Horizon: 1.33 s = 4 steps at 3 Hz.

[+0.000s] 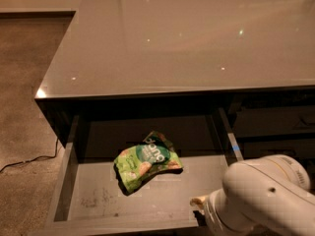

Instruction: Open top drawer

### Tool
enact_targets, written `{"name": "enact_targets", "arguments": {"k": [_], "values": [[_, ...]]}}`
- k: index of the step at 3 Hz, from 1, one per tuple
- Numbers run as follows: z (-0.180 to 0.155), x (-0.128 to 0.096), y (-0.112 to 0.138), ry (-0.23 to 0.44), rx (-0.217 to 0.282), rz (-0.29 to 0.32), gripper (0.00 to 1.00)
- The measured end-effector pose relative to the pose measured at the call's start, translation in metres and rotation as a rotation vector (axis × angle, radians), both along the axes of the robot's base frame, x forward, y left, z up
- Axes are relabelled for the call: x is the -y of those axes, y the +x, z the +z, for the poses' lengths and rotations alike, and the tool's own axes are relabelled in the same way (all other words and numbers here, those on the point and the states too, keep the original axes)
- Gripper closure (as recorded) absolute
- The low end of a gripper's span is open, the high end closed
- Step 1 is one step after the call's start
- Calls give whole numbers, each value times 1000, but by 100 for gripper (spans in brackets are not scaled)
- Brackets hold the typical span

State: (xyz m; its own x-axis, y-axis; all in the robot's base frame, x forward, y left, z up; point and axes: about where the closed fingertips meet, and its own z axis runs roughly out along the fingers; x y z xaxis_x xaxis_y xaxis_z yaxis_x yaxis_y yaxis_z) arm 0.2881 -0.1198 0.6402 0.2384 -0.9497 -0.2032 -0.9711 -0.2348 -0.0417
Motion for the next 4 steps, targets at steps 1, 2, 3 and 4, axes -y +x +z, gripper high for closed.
{"name": "enact_targets", "arguments": {"k": [1, 2, 3, 4], "values": [[12, 10, -21, 25, 12, -45, 0], [23, 15, -24, 39, 35, -67, 0], [32, 21, -6, 94, 62, -75, 0], [43, 26, 18, 142, 90, -65, 0]]}}
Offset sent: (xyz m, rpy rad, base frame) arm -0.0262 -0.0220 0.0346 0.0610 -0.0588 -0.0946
